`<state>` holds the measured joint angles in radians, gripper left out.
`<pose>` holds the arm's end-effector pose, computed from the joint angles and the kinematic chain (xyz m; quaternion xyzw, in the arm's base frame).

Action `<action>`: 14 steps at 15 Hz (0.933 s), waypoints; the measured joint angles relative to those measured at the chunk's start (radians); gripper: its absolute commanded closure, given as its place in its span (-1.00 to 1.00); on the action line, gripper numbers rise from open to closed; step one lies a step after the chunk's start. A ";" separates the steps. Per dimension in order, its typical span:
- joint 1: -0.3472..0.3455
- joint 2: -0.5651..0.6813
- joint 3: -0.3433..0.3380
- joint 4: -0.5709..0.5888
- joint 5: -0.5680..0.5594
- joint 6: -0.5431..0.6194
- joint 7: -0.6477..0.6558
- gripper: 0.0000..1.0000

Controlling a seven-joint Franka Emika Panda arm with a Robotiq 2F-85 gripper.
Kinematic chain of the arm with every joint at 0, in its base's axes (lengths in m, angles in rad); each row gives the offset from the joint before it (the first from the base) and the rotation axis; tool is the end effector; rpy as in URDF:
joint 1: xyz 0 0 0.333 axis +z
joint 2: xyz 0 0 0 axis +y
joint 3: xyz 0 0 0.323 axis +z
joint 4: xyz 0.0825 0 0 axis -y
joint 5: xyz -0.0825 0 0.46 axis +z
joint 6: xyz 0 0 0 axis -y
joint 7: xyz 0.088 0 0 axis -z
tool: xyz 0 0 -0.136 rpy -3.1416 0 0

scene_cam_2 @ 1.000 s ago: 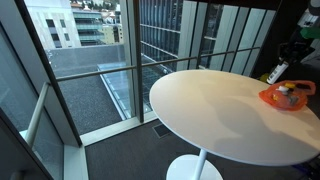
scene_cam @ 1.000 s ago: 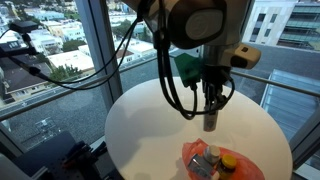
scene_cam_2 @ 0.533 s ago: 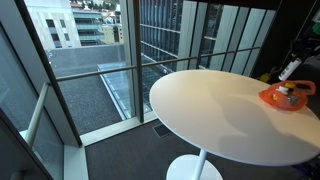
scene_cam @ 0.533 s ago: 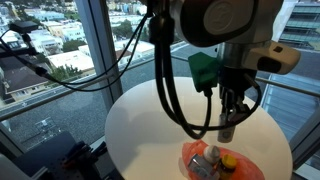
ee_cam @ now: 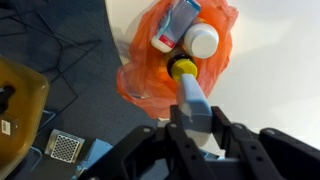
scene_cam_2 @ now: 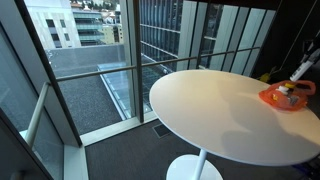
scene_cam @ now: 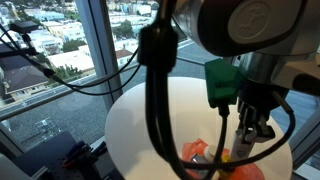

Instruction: Put the roll on stick in the plastic bag

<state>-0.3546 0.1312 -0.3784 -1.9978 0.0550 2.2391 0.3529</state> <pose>0.4944 -0.4376 0.3492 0.8480 -0.5267 0.0586 0.0128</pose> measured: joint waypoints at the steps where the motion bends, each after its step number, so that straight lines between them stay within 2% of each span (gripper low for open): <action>1: -0.005 0.009 -0.004 0.005 0.005 0.000 0.000 0.78; 14: -0.025 0.108 -0.023 0.037 0.032 -0.001 0.004 0.79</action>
<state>-0.3796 0.2390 -0.4016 -1.9606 0.0871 2.2379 0.3564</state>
